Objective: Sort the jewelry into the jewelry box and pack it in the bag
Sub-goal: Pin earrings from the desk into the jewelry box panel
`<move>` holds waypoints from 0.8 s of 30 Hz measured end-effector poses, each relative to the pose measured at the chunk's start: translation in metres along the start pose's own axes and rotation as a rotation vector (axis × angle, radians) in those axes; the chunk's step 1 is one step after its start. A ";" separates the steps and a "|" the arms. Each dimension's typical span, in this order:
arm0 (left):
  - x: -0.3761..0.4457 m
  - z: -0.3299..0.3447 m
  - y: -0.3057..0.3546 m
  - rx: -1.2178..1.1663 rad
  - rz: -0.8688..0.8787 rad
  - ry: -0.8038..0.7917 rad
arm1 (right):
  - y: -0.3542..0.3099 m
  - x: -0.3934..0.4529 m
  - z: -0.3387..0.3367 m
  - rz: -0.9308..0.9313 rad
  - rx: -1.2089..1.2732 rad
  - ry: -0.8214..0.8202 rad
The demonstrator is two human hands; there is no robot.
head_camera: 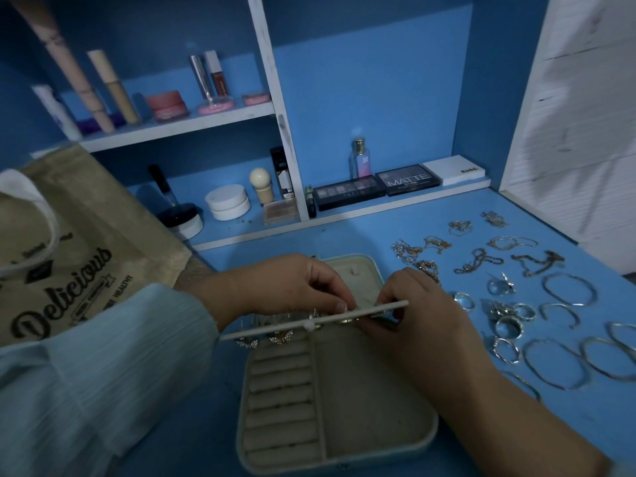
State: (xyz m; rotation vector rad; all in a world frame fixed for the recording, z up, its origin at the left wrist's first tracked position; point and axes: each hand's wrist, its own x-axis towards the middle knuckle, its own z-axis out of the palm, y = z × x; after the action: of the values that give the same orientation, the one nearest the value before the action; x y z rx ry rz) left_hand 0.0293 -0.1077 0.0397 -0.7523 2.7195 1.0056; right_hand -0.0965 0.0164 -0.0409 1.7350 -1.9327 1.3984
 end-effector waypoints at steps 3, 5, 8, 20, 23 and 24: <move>0.001 -0.002 -0.002 0.023 -0.021 -0.036 | 0.000 0.000 0.000 0.000 -0.002 0.001; 0.002 -0.003 -0.005 0.015 -0.022 -0.065 | 0.000 0.000 0.000 0.010 0.001 0.000; 0.004 -0.005 -0.005 0.034 -0.009 -0.113 | 0.000 0.000 0.000 0.012 -0.014 -0.001; 0.010 -0.008 -0.006 0.055 -0.009 -0.200 | -0.001 -0.001 0.000 0.005 -0.015 0.008; 0.007 -0.006 -0.010 0.013 -0.036 -0.187 | -0.001 -0.001 -0.001 0.008 -0.019 0.007; 0.007 -0.005 -0.010 -0.020 -0.042 -0.173 | -0.001 0.000 0.000 0.009 -0.025 0.003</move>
State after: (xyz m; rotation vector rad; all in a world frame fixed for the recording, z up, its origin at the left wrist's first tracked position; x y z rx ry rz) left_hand 0.0289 -0.1207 0.0358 -0.6880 2.5409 1.0385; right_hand -0.0956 0.0170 -0.0405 1.7144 -1.9498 1.3728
